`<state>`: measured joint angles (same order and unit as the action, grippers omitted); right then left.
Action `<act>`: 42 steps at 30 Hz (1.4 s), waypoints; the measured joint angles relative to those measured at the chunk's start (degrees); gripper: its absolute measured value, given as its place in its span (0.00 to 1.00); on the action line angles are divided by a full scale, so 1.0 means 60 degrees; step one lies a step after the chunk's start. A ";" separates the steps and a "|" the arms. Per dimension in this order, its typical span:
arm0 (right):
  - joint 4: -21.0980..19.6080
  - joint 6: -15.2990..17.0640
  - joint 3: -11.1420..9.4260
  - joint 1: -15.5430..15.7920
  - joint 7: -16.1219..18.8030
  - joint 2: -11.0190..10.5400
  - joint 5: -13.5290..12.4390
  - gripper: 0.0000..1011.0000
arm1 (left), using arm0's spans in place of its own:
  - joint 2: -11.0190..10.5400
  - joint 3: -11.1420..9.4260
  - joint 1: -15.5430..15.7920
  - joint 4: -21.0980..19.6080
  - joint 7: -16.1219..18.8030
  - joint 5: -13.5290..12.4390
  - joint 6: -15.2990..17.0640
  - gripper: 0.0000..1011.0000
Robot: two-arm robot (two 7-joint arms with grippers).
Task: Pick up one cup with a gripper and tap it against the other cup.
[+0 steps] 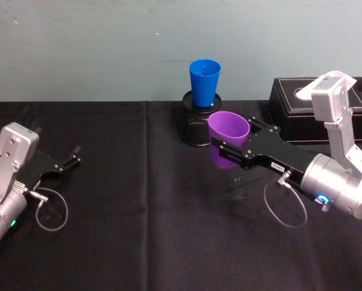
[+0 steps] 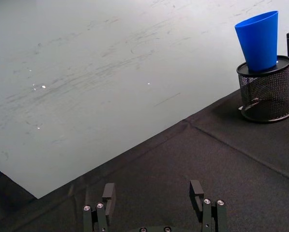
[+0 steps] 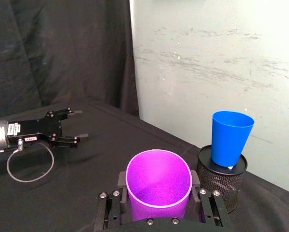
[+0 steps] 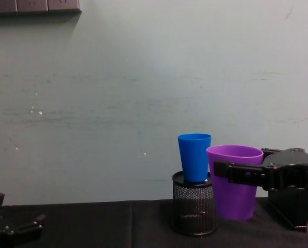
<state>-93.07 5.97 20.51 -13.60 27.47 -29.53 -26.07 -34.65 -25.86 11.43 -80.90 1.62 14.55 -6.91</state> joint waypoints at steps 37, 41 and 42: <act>0.0028 -0.0013 -0.0008 0.0001 0.0009 0.0014 0.0037 0.72 | 0.0000 0.0000 0.0000 0.0000 0.0000 0.0000 0.0000 0.99; 0.0028 -0.0014 -0.0008 0.0001 0.0010 0.0014 0.0037 0.72 | 0.0000 -0.0001 -0.0001 0.0000 0.0000 0.0000 0.0000 0.99; 0.0028 -0.0014 -0.0008 0.0001 0.0011 0.0014 0.0037 0.72 | 0.0000 0.0000 0.0000 0.0000 0.0000 0.0000 0.0000 0.99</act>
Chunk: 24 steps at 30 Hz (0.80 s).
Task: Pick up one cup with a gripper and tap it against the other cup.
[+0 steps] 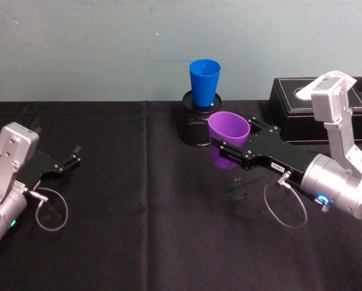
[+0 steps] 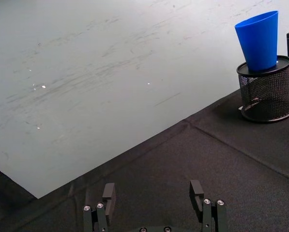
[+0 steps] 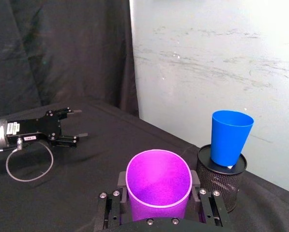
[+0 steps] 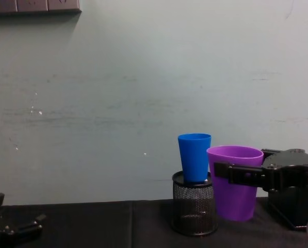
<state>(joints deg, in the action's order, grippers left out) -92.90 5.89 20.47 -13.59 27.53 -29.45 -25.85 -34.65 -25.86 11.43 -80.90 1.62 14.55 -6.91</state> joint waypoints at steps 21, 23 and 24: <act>-0.0001 0.0001 0.0000 0.0000 0.0007 0.0000 0.0000 0.72 | 0.0000 0.0000 0.0000 0.0000 0.0000 0.0000 0.0000 0.99; -0.0001 0.0001 0.0000 0.0000 0.0007 0.0000 0.0000 0.72 | 0.0000 0.0000 0.0000 0.0000 0.0000 -0.0001 0.0000 0.99; -0.0001 0.0001 0.0000 0.0000 0.0007 0.0000 0.0000 0.72 | 0.0000 0.0000 0.0000 0.0000 0.0000 0.0000 0.0000 0.99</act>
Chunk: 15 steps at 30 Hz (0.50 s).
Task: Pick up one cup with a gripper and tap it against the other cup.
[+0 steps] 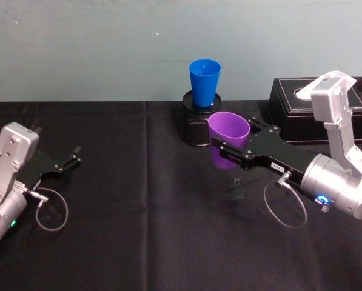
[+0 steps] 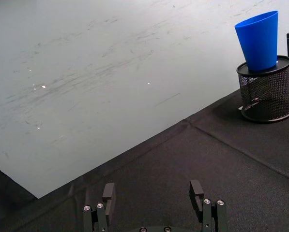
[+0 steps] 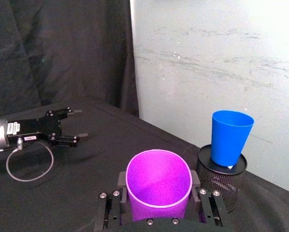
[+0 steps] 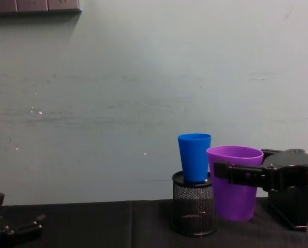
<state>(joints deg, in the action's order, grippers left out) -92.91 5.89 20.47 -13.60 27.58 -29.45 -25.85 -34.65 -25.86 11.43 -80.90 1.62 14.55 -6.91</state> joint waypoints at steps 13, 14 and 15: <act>0.0000 0.0000 0.0000 0.0000 0.0000 0.0000 0.0000 0.72 | 0.0000 0.0000 -0.0001 0.0000 0.0000 -0.0001 0.0000 0.99; 0.0001 0.0000 0.0000 0.0001 0.0000 0.0001 0.0000 0.72 | 0.0000 0.0000 0.0000 0.0000 0.0000 -0.0001 0.0000 0.99; 0.0000 0.0000 0.0000 0.0000 0.0000 0.0000 0.0000 0.72 | 0.0000 0.0000 0.0000 0.0000 0.0000 0.0000 0.0000 0.99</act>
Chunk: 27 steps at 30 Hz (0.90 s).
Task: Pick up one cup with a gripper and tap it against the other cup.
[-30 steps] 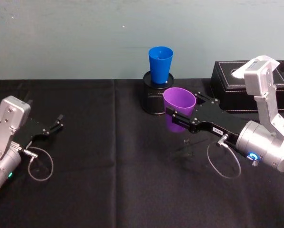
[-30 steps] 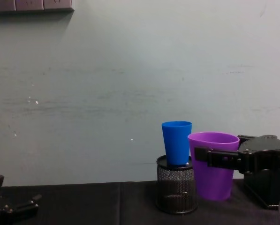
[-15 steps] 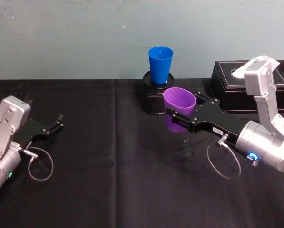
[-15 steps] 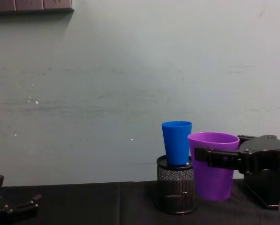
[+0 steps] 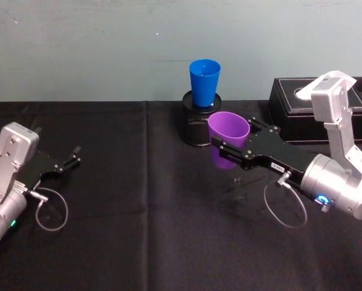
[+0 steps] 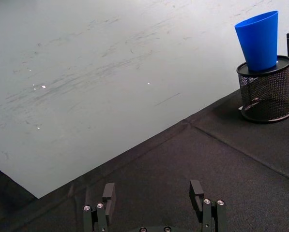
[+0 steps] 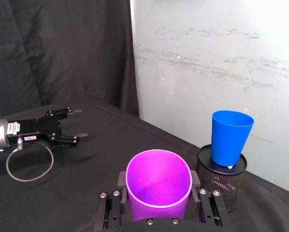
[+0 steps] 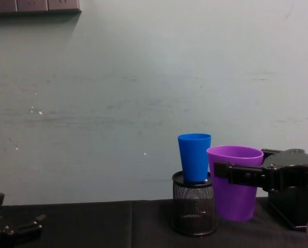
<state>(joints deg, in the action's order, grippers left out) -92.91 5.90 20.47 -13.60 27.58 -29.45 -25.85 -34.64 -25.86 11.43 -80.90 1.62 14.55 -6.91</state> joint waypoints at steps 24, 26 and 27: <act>0.0000 0.0000 0.0000 0.0001 0.0000 0.0000 0.0000 0.72 | 0.0000 0.0000 0.0000 -0.0001 0.0000 0.0000 0.0000 0.99; 0.0000 0.0000 0.0000 0.0000 0.0000 0.0000 0.0000 0.72 | 0.0000 0.0000 0.0000 0.0000 0.0000 -0.0001 0.0000 0.99; -0.0001 0.0000 0.0000 0.0000 0.0000 0.0000 0.0000 0.72 | 0.0000 0.0000 0.0000 0.0000 0.0000 0.0000 0.0000 0.99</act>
<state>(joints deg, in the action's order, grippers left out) -92.91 5.90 20.47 -13.60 27.58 -29.44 -25.85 -34.64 -25.86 11.43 -80.90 1.62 14.55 -6.91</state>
